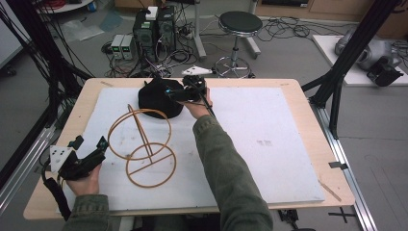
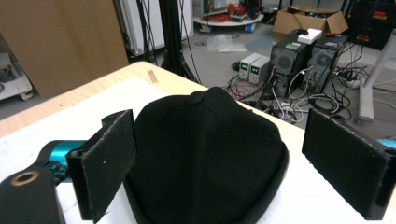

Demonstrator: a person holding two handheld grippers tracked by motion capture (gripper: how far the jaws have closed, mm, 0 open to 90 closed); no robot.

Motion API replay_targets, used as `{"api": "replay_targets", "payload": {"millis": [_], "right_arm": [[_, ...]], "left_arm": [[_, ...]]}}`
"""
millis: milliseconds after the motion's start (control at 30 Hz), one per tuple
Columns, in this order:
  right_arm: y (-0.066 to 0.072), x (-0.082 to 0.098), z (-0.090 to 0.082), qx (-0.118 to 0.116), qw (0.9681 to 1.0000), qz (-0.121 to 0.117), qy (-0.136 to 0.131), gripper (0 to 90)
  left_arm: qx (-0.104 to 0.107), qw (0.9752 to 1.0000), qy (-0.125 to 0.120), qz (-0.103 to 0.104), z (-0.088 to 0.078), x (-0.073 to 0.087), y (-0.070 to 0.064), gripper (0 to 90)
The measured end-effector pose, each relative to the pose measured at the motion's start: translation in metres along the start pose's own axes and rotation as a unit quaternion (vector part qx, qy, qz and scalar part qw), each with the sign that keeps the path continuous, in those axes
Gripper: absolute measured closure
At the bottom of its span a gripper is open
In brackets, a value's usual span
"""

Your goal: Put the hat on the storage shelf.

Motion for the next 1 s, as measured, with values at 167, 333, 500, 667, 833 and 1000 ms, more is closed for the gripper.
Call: {"api": "replay_targets", "payload": {"millis": [167, 333, 500, 667, 833, 1000], "right_arm": [[0.004, 0.009, 0.019, 0.013, 0.9998, -0.008, 0.011, 9.3], [0.008, 0.020, 0.035, 0.025, 0.9991, -0.025, 0.023, 9.4], [0.008, 0.028, 0.046, 0.029, 0.9990, -0.021, 0.027, 9.4], [0.007, 0.033, 0.053, 0.022, 0.9995, 0.018, 0.015, 9.4], [0.010, 0.042, 0.059, 0.023, 0.9991, 0.006, 0.035, 11.0], [0.006, 0.046, 0.058, 0.027, 0.9978, 0.026, 0.055, 23.9]], "left_arm": [[0.003, 1.0000, 0.002, -0.001, 0.003, 0.001, 0.000, 18.9], [0.002, 1.0000, 0.003, -0.006, 0.005, 0.002, 0.002, 19.0], [0.002, 1.0000, 0.005, -0.008, 0.008, 0.003, 0.002, 19.0], [0.005, 0.9998, 0.012, -0.013, 0.011, 0.006, 0.004, 19.0], [0.009, 0.9996, 0.012, -0.022, 0.012, 0.006, 0.006, 19.1], [0.016, 0.9990, 0.013, -0.040, 0.013, 0.004, 0.007, 19.6]]}}
Point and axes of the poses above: each handheld gripper's, and its own axes: z roughly forward along the jaws, x roughly out of its underside, y roughly to its left, the point moved 7 cm from there along z, roughly forward along the jaws, and after that the axes turned 3 degrees about x, right-handed, at the moved point
